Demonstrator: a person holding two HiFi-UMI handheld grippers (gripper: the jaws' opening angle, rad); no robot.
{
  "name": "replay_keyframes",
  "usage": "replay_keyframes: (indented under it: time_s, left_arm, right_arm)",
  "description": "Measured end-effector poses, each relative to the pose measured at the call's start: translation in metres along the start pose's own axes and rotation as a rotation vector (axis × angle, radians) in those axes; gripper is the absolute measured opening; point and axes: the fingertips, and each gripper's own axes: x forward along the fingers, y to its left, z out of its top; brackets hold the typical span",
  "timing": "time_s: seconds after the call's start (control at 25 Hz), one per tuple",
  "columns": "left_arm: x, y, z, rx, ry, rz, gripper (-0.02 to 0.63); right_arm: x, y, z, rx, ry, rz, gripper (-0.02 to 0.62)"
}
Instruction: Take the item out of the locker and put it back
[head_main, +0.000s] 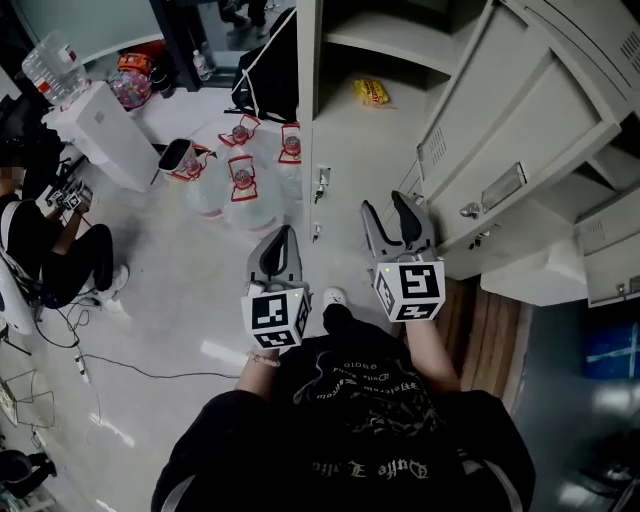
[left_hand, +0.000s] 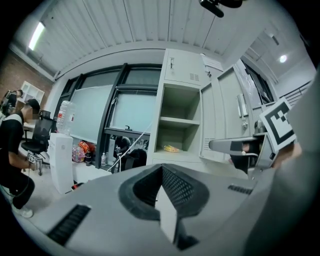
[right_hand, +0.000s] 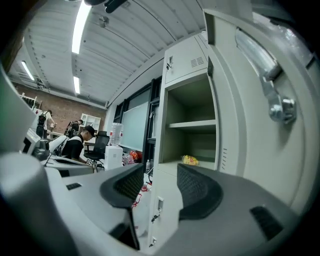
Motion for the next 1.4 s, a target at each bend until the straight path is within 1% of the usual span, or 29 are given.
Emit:
replay_keyframes:
  time_s: [0.2, 0.52, 0.84, 0.96, 1.08, 1.2, 1.4]
  left_arm:
    - [0.001, -0.007, -0.003, -0.001, -0.007, -0.015, 0.006]
    - [0.000, -0.013, -0.010, 0.008, 0.014, -0.020, 0.006]
    - [0.000, -0.015, -0.010, 0.009, 0.014, -0.021, 0.006]
    - [0.001, -0.018, -0.010, 0.011, 0.010, -0.025, 0.006]
    - [0.002, -0.020, -0.008, 0.014, 0.005, -0.026, 0.006]
    - [0.002, -0.021, -0.006, 0.015, 0.002, -0.028, 0.006]
    - [0.004, -0.025, -0.003, 0.020, -0.004, -0.043, 0.006]
  right_arm:
    - [-0.009, 0.008, -0.014, 0.009, 0.016, 0.018, 0.210]
    - [-0.018, 0.020, -0.031, 0.026, 0.039, 0.041, 0.210]
    - [-0.020, 0.022, -0.032, 0.026, 0.033, 0.046, 0.201]
    - [-0.021, 0.020, -0.032, 0.022, 0.032, 0.040, 0.180]
    - [-0.021, 0.018, -0.033, 0.016, 0.030, 0.034, 0.130]
    - [-0.021, 0.017, -0.033, 0.016, 0.033, 0.032, 0.117]
    - [-0.023, 0.014, -0.033, 0.006, 0.036, 0.012, 0.054]
